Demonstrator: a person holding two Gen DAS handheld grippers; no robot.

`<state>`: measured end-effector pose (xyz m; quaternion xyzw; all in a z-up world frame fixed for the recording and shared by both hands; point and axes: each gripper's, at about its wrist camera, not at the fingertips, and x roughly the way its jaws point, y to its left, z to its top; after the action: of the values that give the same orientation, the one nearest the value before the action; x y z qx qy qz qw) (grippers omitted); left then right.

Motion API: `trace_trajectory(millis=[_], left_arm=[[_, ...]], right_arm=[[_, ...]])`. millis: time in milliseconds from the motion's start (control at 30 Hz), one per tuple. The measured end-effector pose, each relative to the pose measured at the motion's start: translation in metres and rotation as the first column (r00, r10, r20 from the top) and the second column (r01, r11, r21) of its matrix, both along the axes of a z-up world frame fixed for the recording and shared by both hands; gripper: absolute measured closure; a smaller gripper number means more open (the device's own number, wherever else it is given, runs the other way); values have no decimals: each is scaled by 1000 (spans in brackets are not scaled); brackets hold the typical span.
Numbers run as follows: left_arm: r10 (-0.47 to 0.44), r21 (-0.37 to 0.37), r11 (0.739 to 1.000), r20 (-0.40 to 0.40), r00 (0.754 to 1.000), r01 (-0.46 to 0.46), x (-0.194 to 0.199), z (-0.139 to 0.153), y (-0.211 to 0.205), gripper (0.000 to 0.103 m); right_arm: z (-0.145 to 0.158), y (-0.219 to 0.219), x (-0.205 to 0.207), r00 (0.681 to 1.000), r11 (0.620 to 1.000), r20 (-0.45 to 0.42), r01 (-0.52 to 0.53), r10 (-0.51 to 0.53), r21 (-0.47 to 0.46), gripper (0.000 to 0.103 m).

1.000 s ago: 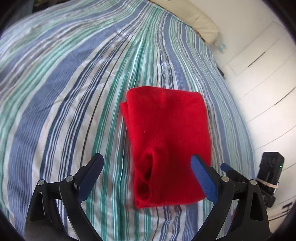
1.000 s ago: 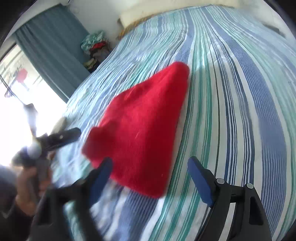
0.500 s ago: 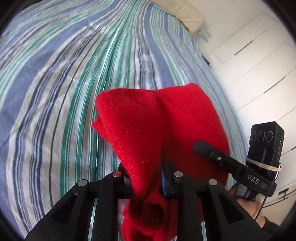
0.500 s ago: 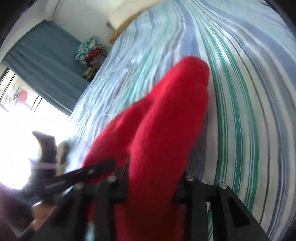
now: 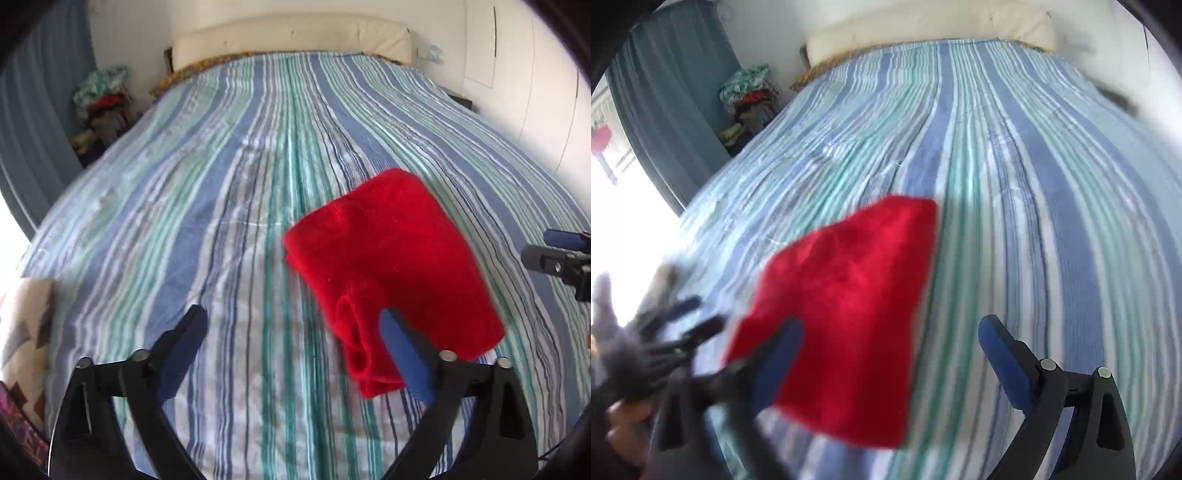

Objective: Fold small clothes
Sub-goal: 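Open both tools and pull them back from the folded sweater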

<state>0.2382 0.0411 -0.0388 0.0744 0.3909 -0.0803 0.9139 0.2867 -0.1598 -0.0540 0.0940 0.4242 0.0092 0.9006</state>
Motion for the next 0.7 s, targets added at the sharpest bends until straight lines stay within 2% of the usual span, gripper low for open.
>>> trace_trajectory(millis=[67, 133, 167, 267, 300, 400, 700], left_arm=[[79, 39, 996, 34, 996, -80, -32, 13, 5, 0], [134, 33, 990, 54, 990, -136, -53, 21, 12, 0], [145, 28, 989, 29, 989, -145, -60, 22, 15, 0], [113, -4, 993, -129, 985, -115, -69, 19, 19, 0], [126, -4, 992, -142, 982, -128, -70, 18, 16, 1], [137, 10, 991, -131, 982, -137, -87, 23, 14, 1], [152, 11, 988, -107, 983, -152, -101, 40, 10, 1]], right_arm=[[7, 6, -28, 1000, 997, -17, -7, 6, -83, 1], [16, 16, -58, 1000, 995, -21, -20, 18, -103, 1], [21, 23, -72, 1000, 994, -24, -20, 17, -110, 0], [30, 38, -107, 1000, 991, -27, -8, 4, -136, 0], [32, 42, -116, 1000, 990, -29, -5, 1, -141, 0], [36, 56, -136, 999, 988, -42, 1, -8, -156, 0], [45, 67, -144, 999, 982, -47, 0, -9, -191, 0]])
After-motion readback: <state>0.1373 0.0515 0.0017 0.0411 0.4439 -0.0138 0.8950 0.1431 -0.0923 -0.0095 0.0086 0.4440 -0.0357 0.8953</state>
